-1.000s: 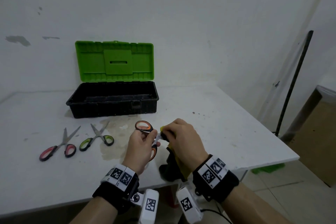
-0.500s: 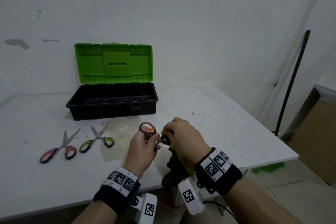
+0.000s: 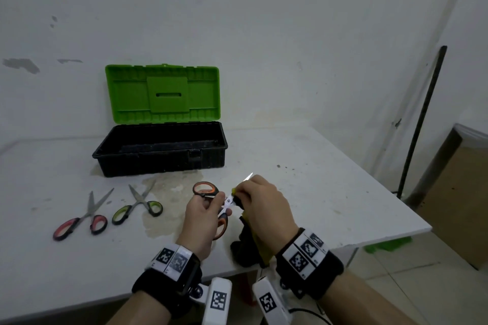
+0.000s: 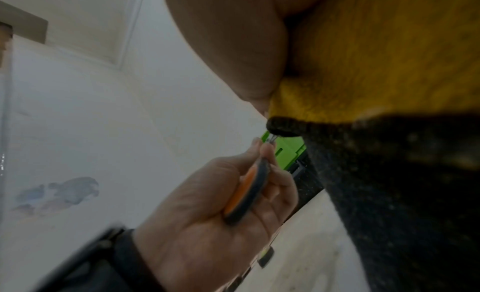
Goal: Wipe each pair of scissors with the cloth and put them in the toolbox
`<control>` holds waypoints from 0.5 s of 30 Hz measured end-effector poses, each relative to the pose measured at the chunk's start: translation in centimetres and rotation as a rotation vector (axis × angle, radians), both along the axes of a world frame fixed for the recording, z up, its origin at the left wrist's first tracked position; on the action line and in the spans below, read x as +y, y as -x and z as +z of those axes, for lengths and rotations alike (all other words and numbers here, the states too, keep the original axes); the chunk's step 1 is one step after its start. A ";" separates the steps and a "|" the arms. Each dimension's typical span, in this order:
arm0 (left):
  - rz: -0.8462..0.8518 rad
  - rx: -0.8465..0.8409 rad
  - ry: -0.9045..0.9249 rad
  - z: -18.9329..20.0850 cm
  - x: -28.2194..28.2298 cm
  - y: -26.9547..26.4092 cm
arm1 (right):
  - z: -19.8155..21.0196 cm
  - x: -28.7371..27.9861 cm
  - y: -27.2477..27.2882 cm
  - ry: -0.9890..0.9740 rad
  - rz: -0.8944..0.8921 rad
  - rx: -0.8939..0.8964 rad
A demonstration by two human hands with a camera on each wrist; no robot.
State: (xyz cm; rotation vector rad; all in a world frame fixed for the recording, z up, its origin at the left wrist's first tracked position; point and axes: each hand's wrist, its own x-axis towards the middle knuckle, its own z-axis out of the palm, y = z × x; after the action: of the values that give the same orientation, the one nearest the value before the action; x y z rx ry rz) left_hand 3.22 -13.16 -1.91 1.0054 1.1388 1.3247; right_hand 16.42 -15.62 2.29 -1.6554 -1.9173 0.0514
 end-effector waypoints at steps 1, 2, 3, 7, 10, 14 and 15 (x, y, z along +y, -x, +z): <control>-0.003 -0.010 0.002 0.0 -0.1 -0.1 | 0.0 0.2 -0.1 -0.004 -0.031 0.021; -0.006 -0.019 0.003 0.0 -0.2 -0.1 | 0.1 0.5 -0.4 -0.006 -0.069 0.045; -0.007 -0.023 0.006 0.0 -0.3 -0.1 | 0.4 0.7 -0.7 -0.006 -0.110 0.068; 0.002 0.008 0.001 0.0 -0.4 0.1 | 1.7 1.3 -2.1 0.016 -0.226 0.107; 0.016 0.022 -0.011 0.1 -0.1 0.3 | 1.9 0.6 -1.7 0.013 -0.150 0.079; 0.009 0.063 -0.036 -0.1 -0.1 0.1 | 1.0 0.0 -0.4 0.044 -0.036 -0.004; 0.004 0.068 -0.038 -0.1 -0.2 0.1 | 0.8 0.2 -0.6 0.042 -0.052 -0.004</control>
State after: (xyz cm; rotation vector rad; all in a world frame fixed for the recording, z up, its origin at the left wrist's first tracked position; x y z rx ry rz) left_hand 3.13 -13.35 -2.02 1.0836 1.1707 1.3289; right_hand 16.98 -15.39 3.13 -1.7332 -1.8869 0.0687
